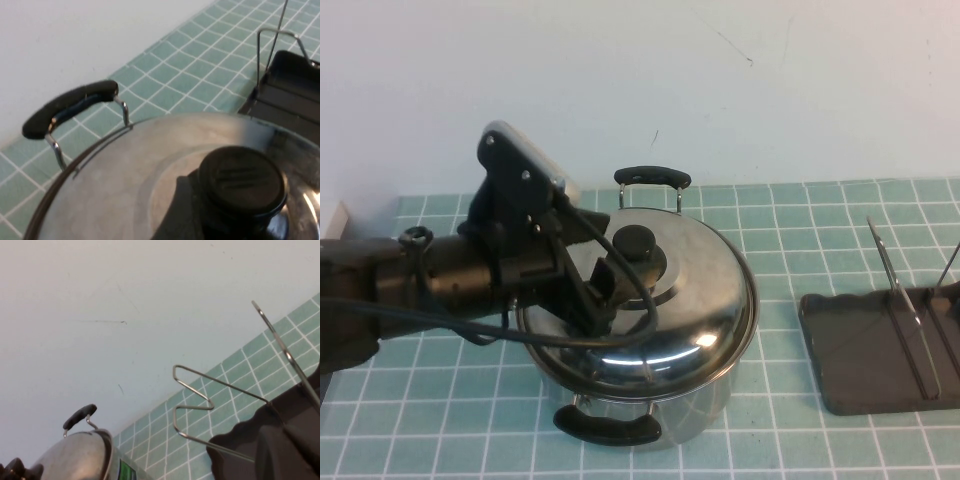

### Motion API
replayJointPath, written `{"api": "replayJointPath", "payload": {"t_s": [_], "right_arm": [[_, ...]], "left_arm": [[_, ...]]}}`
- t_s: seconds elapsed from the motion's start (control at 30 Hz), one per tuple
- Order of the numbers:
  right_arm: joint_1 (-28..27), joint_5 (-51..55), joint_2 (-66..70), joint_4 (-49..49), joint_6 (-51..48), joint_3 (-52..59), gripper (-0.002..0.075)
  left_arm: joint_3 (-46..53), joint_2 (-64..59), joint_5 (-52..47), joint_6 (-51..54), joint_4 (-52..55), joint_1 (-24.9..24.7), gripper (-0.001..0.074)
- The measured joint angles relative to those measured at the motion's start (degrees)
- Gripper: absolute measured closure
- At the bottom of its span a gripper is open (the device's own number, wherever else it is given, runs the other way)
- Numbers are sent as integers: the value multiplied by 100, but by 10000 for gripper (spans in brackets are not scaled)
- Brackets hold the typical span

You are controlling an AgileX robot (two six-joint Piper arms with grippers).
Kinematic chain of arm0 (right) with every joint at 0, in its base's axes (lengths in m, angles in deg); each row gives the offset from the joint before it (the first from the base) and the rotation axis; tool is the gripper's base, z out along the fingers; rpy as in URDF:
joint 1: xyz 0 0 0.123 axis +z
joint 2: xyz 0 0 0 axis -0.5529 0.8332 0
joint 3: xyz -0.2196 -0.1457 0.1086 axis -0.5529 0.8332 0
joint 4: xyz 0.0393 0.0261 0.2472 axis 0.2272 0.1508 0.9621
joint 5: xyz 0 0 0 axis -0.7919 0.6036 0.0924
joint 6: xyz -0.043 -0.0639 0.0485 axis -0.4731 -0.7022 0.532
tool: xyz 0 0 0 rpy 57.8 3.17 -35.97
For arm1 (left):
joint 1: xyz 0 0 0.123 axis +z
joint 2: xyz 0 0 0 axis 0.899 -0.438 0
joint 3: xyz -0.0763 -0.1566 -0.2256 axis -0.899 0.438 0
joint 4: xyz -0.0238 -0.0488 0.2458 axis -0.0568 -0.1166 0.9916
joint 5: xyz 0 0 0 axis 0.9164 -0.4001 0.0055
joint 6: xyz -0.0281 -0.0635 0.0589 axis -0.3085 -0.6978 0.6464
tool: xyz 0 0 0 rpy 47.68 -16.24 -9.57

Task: Put pot lid on rack
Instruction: Open the pot

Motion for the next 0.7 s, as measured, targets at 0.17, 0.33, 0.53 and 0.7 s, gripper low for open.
{"api": "replayJointPath", "payload": {"t_s": [0.17, 0.33, 0.53, 0.7], "right_arm": [[0, -152, 0, 0, 0, 0, 729], [0, -165, 0, 0, 0, 0, 729], [0, 158, 0, -20, -234, 0, 729], [0, 647, 0, 5, -459, 0, 729]], "left_arm": [[-11, -399, -203, -64, -14, 0, 223], [-164, -514, -234, -64, -26, 0, 342], [-436, -596, -289, -71, 37, 0, 410], [-555, -612, -415, -71, 70, 0, 410]]}}
